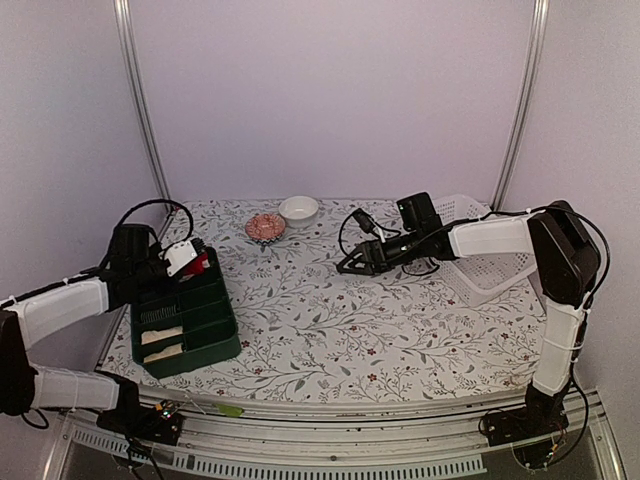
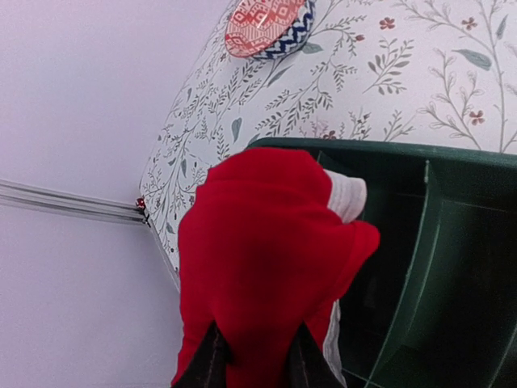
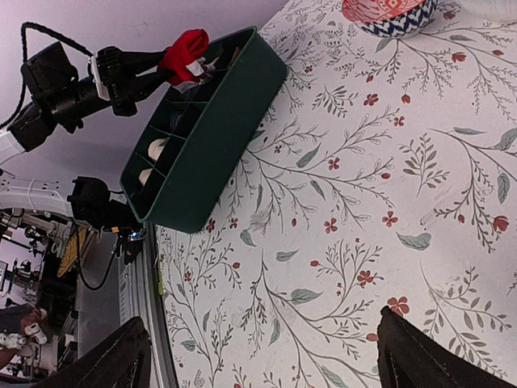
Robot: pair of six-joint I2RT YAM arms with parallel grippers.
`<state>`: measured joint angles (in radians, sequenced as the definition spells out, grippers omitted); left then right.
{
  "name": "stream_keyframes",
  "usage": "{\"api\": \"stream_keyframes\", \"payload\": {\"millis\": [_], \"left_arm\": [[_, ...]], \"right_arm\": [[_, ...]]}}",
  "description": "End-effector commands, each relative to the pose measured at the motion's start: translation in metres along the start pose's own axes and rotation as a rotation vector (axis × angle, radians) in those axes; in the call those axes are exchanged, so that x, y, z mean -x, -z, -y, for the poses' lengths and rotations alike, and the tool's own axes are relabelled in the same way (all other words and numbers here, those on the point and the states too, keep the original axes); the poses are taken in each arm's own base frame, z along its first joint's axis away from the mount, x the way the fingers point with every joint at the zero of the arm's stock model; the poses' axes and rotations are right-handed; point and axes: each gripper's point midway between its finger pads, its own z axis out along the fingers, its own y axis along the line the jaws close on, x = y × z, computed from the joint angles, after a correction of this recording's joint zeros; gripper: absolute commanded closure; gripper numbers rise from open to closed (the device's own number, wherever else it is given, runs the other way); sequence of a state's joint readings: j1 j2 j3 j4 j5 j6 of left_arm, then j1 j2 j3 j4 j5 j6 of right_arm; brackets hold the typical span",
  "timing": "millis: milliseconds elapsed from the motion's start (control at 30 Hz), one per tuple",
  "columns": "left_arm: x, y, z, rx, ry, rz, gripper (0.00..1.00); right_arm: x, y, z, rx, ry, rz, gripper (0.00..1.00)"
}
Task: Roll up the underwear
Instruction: Place the underwear in the storage box.
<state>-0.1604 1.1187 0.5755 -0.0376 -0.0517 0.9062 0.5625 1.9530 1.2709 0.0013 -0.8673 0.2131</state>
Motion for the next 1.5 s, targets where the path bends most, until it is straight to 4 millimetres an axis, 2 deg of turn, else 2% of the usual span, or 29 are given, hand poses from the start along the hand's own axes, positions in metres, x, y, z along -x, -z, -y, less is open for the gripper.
{"api": "stream_keyframes", "payload": {"millis": [0,133,333,533,800,933,1133,1267,1467], "left_arm": [[-0.001,-0.008,0.017,-0.049,-0.022,0.048,1.00],[-0.007,-0.010,0.048,-0.173,-0.030,0.056,1.00],[-0.010,-0.010,0.074,-0.306,-0.037,0.059,1.00],[-0.010,-0.017,0.069,-0.354,-0.002,0.054,1.00],[-0.027,-0.031,0.056,-0.432,0.044,-0.013,1.00],[-0.028,-0.036,0.065,-0.492,0.074,-0.025,1.00],[-0.027,-0.053,0.064,-0.510,0.104,-0.036,1.00],[-0.029,-0.057,0.079,-0.563,0.116,-0.052,1.00],[-0.042,-0.052,0.107,-0.647,0.116,-0.097,1.00]], "right_arm": [[0.007,0.004,-0.005,0.003,0.015,0.023,0.03],[0.006,0.004,-0.004,0.000,0.015,0.022,0.02],[0.003,0.001,-0.001,0.008,0.014,0.017,0.02],[0.002,0.000,0.000,0.013,0.016,0.015,0.02],[-0.002,0.000,-0.001,0.036,0.012,0.005,0.01],[-0.002,0.000,-0.003,0.046,0.015,0.006,0.01],[-0.004,0.000,-0.005,0.068,0.010,0.006,0.01],[-0.005,0.001,-0.006,0.071,0.010,0.006,0.01],[-0.007,0.001,-0.004,0.065,0.009,0.010,0.00]]}}
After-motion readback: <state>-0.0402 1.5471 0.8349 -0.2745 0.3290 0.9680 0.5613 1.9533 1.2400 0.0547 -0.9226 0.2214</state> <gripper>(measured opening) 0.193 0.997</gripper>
